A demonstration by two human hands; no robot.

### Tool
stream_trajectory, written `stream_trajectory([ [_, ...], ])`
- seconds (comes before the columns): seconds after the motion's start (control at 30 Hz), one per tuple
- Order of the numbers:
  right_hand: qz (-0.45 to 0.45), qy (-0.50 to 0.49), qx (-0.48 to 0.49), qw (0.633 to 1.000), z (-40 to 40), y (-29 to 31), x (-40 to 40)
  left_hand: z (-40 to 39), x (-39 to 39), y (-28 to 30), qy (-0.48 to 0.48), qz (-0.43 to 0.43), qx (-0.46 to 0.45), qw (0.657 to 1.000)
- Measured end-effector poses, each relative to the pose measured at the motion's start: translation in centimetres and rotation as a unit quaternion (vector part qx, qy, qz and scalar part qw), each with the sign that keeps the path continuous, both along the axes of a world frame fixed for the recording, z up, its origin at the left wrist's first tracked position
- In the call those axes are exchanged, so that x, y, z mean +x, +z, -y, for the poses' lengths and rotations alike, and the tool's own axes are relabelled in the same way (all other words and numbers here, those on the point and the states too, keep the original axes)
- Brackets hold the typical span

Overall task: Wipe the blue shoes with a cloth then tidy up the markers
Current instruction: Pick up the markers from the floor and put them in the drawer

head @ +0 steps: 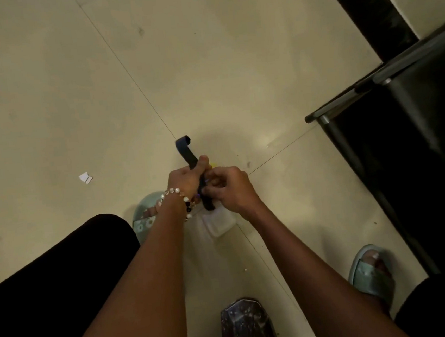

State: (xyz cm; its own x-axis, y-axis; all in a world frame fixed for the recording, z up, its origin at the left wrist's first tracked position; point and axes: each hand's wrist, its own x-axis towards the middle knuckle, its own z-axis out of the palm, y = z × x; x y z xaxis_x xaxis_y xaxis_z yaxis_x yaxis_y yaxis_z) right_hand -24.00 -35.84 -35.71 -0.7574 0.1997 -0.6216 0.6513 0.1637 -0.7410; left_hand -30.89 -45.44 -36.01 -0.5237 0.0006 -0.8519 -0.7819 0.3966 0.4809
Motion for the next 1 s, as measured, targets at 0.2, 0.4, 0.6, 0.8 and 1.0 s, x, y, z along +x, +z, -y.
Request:
stream_trajectory([
  [0.2,0.059,-0.110,0.186,0.975,2.3,-3.1,-1.7,2.3,-0.3,-0.5,0.103,-0.085,-0.060,0.989],
  [0.4,0.046,0.063,0.297,0.952,3.6,-6.1,-2.6,4.0,0.0,-1.8,0.123,-0.053,-0.009,0.991],
  [0.6,-0.005,-0.094,0.055,0.994,1.1,-2.8,0.3,1.9,1.3,-0.6,0.046,0.002,0.058,0.997],
  [0.8,-0.006,-0.167,0.142,0.976,0.3,-1.1,5.4,0.9,2.5,0.8,0.043,-0.005,0.043,0.998],
  [1.0,-0.002,0.366,0.352,0.862,3.2,-4.2,7.7,1.9,2.5,0.8,0.062,0.000,0.003,0.998],
])
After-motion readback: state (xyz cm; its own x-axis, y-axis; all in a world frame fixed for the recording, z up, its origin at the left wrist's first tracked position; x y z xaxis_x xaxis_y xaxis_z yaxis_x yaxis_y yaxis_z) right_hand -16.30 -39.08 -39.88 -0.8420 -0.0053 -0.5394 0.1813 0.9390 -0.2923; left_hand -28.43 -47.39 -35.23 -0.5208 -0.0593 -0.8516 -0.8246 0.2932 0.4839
